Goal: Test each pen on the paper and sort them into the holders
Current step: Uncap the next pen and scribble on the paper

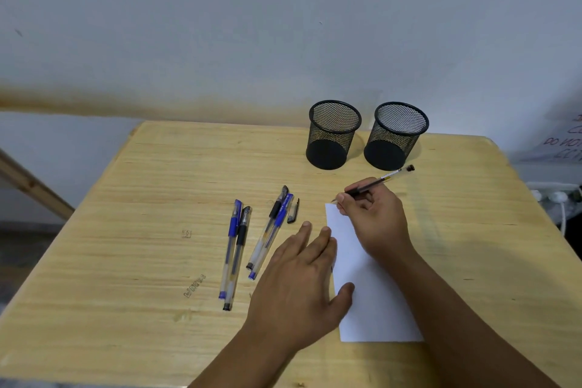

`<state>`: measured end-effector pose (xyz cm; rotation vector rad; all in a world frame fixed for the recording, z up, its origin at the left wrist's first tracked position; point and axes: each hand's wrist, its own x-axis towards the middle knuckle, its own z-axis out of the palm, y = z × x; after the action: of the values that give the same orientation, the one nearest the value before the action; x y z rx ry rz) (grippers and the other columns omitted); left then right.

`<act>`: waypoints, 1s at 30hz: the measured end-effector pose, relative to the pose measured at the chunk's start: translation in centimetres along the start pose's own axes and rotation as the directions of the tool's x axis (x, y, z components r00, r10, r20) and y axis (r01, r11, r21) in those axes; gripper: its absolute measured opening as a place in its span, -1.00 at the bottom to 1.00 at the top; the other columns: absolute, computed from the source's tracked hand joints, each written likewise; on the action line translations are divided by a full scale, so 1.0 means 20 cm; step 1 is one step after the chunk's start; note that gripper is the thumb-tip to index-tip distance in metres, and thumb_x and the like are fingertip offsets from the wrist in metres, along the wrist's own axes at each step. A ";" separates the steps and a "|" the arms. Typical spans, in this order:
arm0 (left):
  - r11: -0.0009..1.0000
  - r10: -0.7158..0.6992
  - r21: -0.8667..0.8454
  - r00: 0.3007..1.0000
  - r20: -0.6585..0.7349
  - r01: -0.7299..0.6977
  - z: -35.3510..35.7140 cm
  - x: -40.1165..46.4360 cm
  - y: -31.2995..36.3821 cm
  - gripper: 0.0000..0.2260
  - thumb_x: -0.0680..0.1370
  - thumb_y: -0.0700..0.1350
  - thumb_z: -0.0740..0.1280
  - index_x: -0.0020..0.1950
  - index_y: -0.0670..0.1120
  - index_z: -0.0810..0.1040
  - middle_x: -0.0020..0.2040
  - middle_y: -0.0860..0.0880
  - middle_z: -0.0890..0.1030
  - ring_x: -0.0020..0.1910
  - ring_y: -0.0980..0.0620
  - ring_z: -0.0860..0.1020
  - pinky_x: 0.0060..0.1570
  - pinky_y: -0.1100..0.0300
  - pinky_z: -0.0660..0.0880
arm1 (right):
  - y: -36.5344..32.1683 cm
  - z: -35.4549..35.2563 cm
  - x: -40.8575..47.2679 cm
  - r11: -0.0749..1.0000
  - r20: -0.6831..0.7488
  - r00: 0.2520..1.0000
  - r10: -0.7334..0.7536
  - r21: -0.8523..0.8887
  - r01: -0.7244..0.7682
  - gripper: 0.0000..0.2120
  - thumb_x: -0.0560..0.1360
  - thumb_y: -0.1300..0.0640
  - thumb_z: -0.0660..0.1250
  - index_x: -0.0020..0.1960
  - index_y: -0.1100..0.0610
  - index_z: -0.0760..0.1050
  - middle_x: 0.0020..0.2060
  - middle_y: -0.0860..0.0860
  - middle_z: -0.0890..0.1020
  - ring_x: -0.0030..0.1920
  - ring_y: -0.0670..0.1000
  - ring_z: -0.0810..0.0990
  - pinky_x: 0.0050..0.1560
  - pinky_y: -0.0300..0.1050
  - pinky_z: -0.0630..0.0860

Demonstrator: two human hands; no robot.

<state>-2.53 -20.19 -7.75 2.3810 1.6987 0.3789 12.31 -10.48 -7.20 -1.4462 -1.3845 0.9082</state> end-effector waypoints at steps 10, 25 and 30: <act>0.999 -0.003 -0.039 1.000 -0.017 0.002 0.01 -0.01 -0.01 -0.35 0.53 0.30 0.06 0.54 0.00 0.25 0.56 0.09 0.22 0.58 0.05 -0.04 0.47 0.16 -0.06 | 0.02 0.02 0.01 0.994 -0.005 0.997 -0.076 -0.079 0.075 -0.90 0.47 0.15 0.45 -0.12 0.04 0.53 -0.27 -0.08 0.67 -0.21 -0.15 0.67 -0.10 -0.22 0.60; 0.999 -0.010 -0.052 0.999 -0.031 0.008 0.02 -0.01 -0.01 -0.37 0.53 0.30 0.10 0.51 0.01 0.31 0.53 0.09 0.29 0.57 0.04 0.05 0.47 0.12 0.04 | 0.04 0.04 0.02 0.972 0.008 0.987 -0.162 -0.169 0.161 -0.91 0.46 0.16 0.46 -0.14 0.10 0.55 -0.32 -0.13 0.65 -0.26 -0.21 0.65 -0.19 -0.38 0.56; 0.999 -0.006 -0.051 0.999 -0.035 0.004 0.02 -0.01 -0.01 -0.37 0.54 0.30 0.09 0.52 0.01 0.31 0.54 0.08 0.28 0.57 0.04 0.03 0.46 0.13 0.00 | 0.05 0.04 0.02 0.969 0.021 0.988 -0.151 -0.195 0.152 -0.91 0.46 0.14 0.46 -0.11 0.13 0.56 -0.32 -0.14 0.65 -0.23 -0.22 0.65 -0.21 -0.42 0.54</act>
<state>-2.59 -20.34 -8.22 2.3474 1.6886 0.4609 11.96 -9.88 -8.24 -1.4597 -1.6026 0.6940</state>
